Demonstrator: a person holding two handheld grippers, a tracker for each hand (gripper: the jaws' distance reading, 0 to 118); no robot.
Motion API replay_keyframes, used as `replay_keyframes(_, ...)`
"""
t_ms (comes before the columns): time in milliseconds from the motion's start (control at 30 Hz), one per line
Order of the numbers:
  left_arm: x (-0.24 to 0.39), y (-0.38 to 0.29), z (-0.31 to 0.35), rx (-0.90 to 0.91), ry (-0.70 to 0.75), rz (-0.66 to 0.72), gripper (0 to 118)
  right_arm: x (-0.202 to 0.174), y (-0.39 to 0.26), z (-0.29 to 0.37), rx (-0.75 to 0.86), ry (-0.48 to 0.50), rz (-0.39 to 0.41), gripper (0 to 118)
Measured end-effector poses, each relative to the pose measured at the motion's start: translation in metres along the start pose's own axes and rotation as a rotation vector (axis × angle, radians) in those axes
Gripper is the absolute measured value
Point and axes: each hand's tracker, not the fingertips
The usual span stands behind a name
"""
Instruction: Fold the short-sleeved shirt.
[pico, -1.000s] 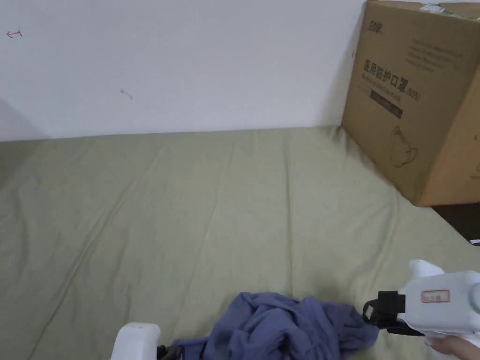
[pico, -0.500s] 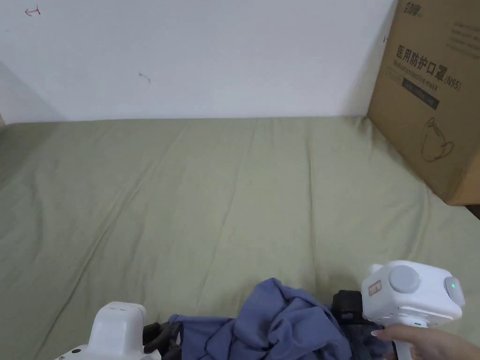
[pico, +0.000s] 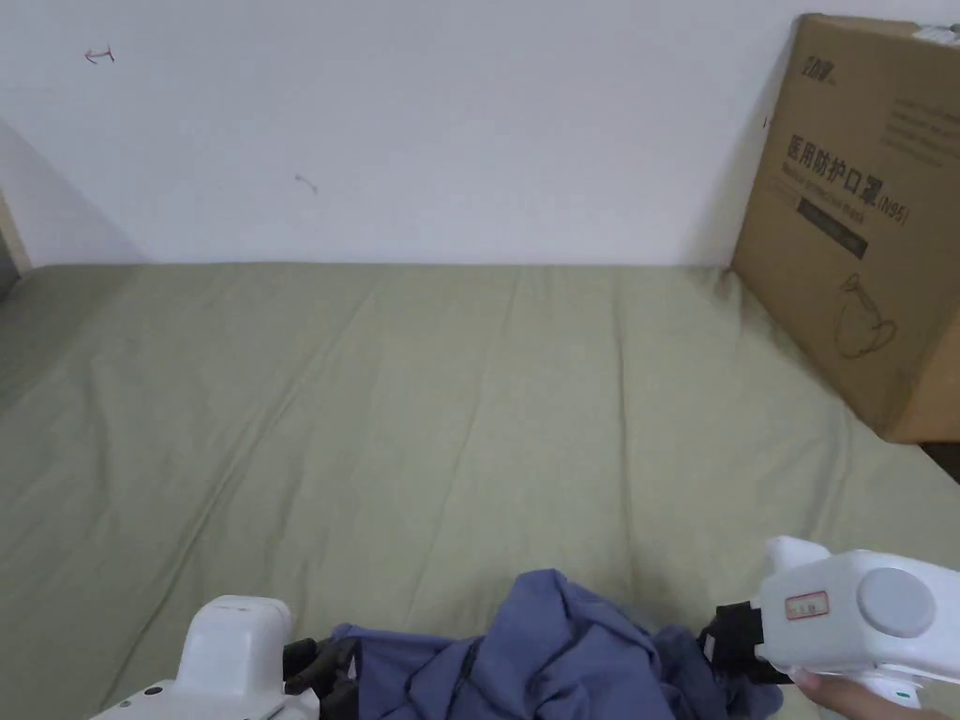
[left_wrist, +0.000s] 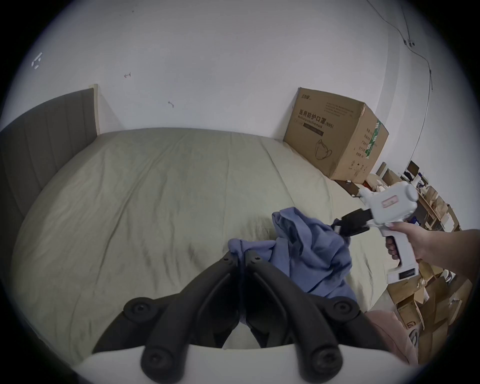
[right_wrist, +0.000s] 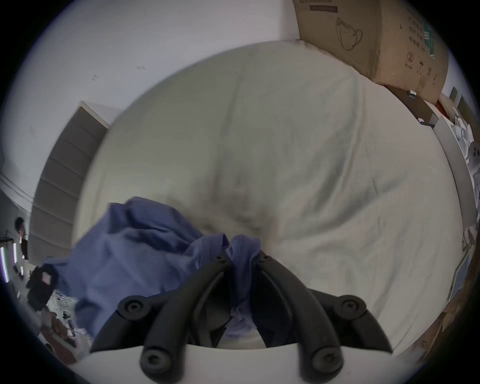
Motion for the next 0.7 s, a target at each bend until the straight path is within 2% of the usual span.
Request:
replay_keyframes(167,-0.013,0.024,0.037,0.085,0.015,0.035,4,-0.021,-0.002,0.098,0.199,0.106,0.030,12)
replay_keyframes(233,-0.021,0.042,0.057,0.147,0.018,0.038,4,-0.032,0.001,0.139,0.263,0.134,0.077,12)
replay_keyframes(300,-0.025,0.063,0.076,0.205,0.035,0.033,4,-0.044,0.004,0.174,0.309,0.125,0.127,12)
replay_keyframes(433,-0.031,0.109,0.116,0.289,0.033,-0.018,4,-0.063,0.011,0.239,0.422,0.133,0.166,12)
replay_keyframes(700,-0.028,0.180,0.154,0.400,0.027,-0.070,4,-0.081,0.042,0.310,0.571,0.102,0.193,12)
